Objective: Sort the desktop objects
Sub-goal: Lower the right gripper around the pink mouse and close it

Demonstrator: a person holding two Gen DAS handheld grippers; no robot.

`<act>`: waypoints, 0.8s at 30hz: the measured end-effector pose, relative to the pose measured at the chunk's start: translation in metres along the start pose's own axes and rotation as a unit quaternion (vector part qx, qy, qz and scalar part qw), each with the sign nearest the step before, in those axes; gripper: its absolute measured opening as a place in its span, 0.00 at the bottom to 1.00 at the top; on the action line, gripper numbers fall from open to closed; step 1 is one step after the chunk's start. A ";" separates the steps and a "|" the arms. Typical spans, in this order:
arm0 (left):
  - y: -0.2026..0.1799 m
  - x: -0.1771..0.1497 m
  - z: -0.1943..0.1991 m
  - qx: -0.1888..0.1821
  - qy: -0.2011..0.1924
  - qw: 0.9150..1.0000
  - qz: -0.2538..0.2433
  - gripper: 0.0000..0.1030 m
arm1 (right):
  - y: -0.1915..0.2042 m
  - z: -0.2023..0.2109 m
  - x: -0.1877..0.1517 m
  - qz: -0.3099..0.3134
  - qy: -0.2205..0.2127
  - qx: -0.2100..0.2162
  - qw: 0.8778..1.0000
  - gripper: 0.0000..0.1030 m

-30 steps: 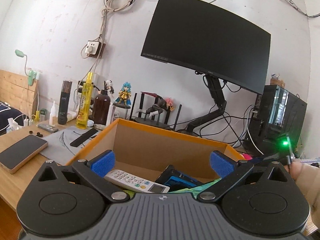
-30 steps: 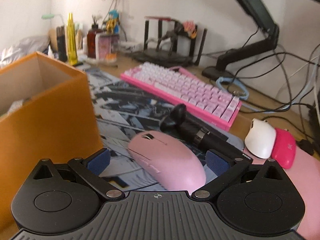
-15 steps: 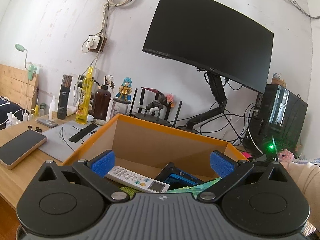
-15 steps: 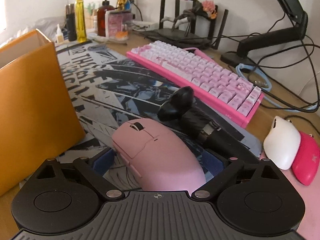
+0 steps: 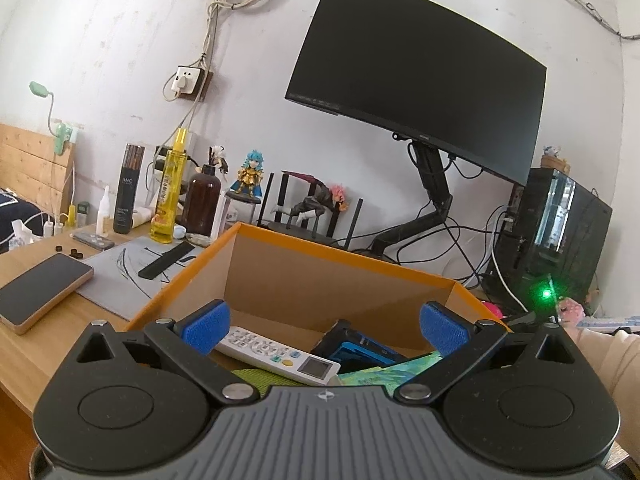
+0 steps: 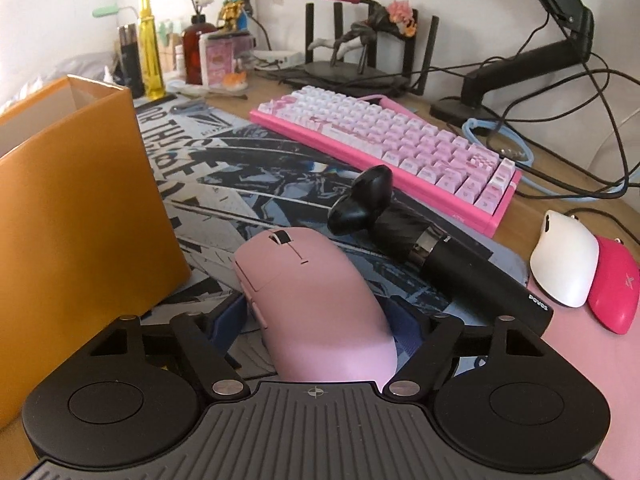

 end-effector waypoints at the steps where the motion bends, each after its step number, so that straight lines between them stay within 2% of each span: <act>1: 0.000 0.001 0.001 -0.003 0.000 1.000 0.003 1.00 | 0.000 -0.001 0.001 0.000 0.002 0.003 1.000 0.77; 3: -0.001 0.003 0.003 -0.008 -0.004 1.000 0.001 1.00 | -0.001 -0.004 0.003 0.000 0.003 0.013 1.000 0.78; 5: -0.003 0.004 0.005 -0.010 -0.010 1.000 -0.002 1.00 | -0.002 -0.008 0.005 -0.001 0.002 0.016 1.000 0.83; 10: -0.003 0.005 0.003 -0.012 -0.006 1.000 -0.002 1.00 | -0.003 -0.015 0.010 -0.001 -0.001 0.016 1.000 0.84; 12: -0.001 0.005 0.003 -0.011 -0.006 1.000 -0.001 1.00 | -0.002 -0.017 0.011 0.001 -0.001 0.017 1.000 0.82; 14: 0.001 0.005 0.003 -0.010 -0.006 1.000 -0.001 1.00 | 0.002 -0.016 0.008 0.001 -0.003 0.012 1.000 0.74; 24: 0.011 0.006 0.005 0.000 -0.008 1.000 -0.001 1.00 | 0.012 0.014 -0.019 -0.043 -0.021 -0.047 0.998 0.64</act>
Point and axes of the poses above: each gripper's, at about its wrist camera, not at the fingertips, and z roughly against the way its jaws point, y to its left, x to its top, the point moved 5 cm from there along -z, roughly the way its jaws point, and after that the axes turned 3 degrees about -y, right-handed, at the moved point
